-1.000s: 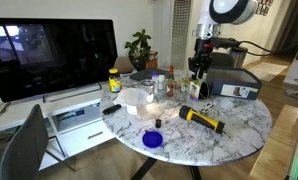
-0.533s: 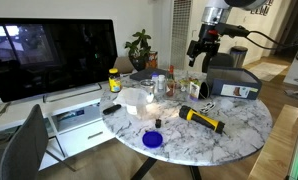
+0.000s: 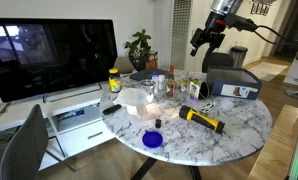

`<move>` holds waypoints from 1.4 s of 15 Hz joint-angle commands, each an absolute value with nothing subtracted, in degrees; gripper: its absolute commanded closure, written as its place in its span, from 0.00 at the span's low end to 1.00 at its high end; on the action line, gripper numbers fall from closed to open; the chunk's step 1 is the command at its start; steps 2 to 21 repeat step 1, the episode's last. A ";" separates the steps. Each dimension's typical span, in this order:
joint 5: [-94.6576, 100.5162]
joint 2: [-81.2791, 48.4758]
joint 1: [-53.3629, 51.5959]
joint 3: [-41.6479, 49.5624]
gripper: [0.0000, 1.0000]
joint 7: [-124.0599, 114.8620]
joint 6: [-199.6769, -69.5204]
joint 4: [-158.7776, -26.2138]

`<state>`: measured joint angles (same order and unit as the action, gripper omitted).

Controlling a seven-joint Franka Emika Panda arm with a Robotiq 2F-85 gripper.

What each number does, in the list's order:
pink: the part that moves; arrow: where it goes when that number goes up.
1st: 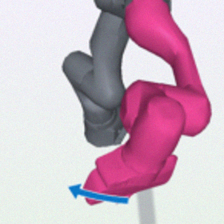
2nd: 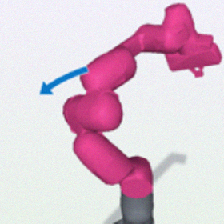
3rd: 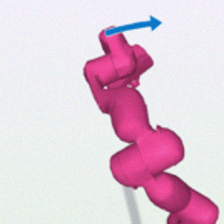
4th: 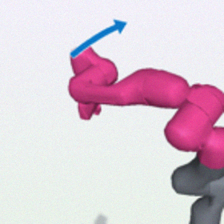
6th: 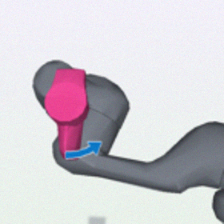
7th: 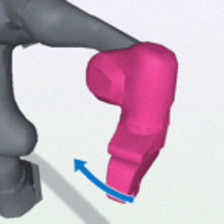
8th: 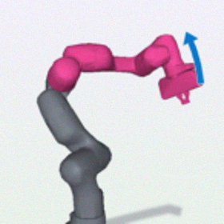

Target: Turn on the light of the yellow and black torch

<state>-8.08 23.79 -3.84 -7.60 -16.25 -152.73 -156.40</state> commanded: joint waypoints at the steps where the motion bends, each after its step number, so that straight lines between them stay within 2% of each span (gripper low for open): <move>1: -8.08 23.93 -3.84 -7.56 0.00 -16.17 -152.55 -156.40; 21: -8.08 23.93 -3.84 -7.56 0.00 -16.17 -152.55 -156.40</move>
